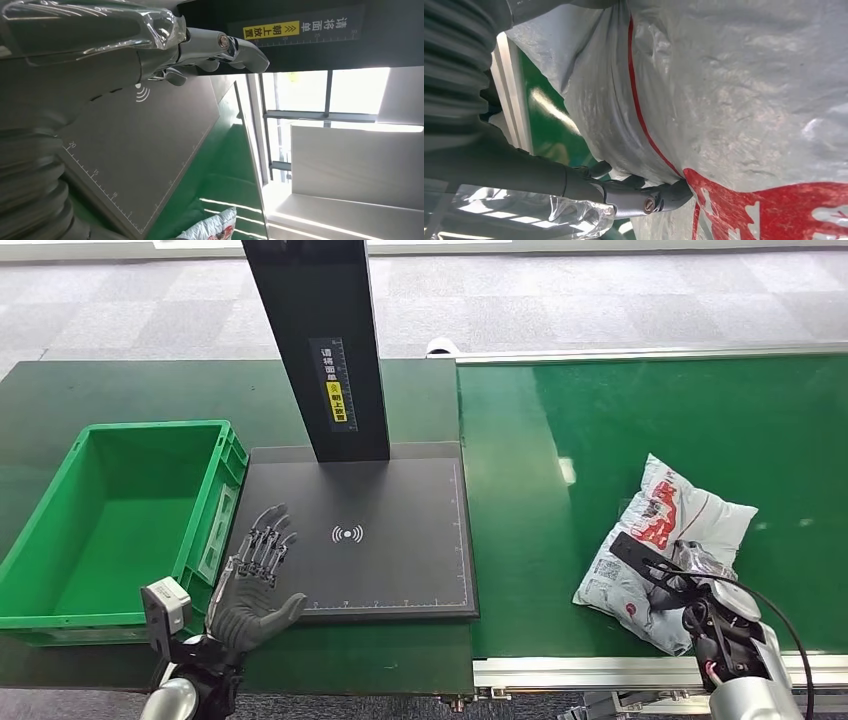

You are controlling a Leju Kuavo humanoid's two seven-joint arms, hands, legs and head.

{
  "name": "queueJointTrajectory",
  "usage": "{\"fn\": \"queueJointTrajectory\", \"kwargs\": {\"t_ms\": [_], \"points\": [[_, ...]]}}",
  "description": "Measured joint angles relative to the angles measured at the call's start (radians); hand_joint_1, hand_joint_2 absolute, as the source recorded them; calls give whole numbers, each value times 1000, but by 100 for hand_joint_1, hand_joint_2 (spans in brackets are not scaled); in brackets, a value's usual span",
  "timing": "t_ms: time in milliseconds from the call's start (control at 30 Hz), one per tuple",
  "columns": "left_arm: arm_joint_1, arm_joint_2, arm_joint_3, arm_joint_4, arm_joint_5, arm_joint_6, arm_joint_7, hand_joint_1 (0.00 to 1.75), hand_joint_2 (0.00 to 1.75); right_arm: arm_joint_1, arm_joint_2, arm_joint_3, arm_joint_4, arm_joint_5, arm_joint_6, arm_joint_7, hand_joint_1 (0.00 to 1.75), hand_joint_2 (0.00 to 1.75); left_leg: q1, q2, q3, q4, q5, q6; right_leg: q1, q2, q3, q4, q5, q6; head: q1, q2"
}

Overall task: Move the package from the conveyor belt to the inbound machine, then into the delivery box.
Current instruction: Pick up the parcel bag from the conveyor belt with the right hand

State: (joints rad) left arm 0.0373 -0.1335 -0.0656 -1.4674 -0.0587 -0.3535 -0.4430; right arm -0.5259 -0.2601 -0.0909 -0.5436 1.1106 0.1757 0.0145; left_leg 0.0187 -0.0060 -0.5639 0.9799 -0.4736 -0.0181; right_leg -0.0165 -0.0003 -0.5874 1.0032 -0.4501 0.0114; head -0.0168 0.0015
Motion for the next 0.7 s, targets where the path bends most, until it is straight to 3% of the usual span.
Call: {"fn": "queueJointTrajectory", "kwargs": {"t_ms": [33,167,200,700], "points": [[0,-1,0,0,0,0,0,0,175,0,-1,0,2,-4,4,-2,7,175,0,0,1,0,0,0,0,0,1,0,0,0,0,0],[1,-6,0,1,-2,2,1,0,175,2,-2,0,6,-15,4,-11,161,175,0,0,3,0,0,0,0,0,3,0,0,0,0,0],[1,-7,0,1,-3,3,1,0,175,4,-3,0,6,-20,4,-17,168,175,0,0,3,0,0,0,0,0,3,0,0,0,0,0],[3,-7,-2,9,-2,15,1,0,175,4,-16,19,6,-72,37,-42,175,175,0,0,10,0,-1,0,0,0,10,0,0,0,0,0]]}}
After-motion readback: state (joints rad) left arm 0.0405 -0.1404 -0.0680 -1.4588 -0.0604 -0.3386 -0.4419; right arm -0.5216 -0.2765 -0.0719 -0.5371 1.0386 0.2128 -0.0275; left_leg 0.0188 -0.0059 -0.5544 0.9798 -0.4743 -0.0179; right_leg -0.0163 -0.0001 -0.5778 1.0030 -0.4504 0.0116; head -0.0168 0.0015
